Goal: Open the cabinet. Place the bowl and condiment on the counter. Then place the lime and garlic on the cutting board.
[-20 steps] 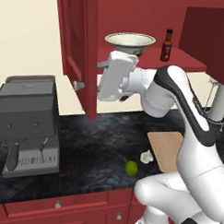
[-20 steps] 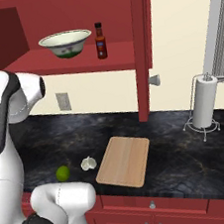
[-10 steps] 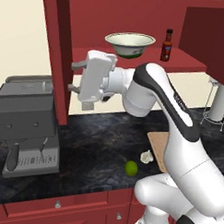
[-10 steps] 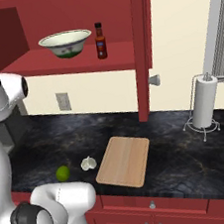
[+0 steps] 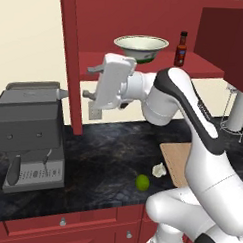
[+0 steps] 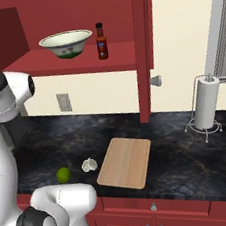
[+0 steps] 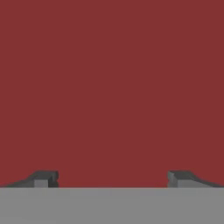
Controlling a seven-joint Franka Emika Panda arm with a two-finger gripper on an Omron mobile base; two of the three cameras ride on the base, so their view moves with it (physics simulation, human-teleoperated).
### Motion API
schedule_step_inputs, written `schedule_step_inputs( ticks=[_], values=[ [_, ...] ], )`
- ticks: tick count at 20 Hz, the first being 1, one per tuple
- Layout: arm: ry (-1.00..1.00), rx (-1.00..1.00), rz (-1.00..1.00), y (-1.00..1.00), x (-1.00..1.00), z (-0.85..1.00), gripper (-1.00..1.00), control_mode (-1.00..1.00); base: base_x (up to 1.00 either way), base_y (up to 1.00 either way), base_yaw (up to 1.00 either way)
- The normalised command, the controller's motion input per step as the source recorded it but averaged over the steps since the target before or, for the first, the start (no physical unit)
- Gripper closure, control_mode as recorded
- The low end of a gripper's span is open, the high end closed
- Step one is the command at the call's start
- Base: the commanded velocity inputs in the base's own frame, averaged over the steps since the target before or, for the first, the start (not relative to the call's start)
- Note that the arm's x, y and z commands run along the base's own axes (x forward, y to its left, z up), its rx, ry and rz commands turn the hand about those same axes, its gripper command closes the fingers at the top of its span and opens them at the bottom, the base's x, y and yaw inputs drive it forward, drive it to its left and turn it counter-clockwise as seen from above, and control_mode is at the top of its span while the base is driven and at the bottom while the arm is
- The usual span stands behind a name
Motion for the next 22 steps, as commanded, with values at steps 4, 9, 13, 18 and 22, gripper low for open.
schedule_step_inputs(
  ticks=[4,9,13,18,22],
  values=[
    [-0.09,-0.01,0.0,-0.22,-0.02,0.1,-1.0,-1.0,0.0,0.0,0.0],
    [-0.13,-0.07,-0.02,-0.34,-0.05,0.09,-1.0,-1.0,0.0,0.0,0.0],
    [-0.09,-0.12,-0.09,-0.4,-0.05,0.0,-1.0,-1.0,0.0,0.0,0.0],
    [-0.23,-0.18,-0.19,-0.25,-0.02,0.0,-1.0,-1.0,0.0,0.0,0.0],
    [-0.26,-0.2,-0.24,-0.2,0.0,0.0,-1.0,-1.0,0.0,0.0,0.0]
  ],
)
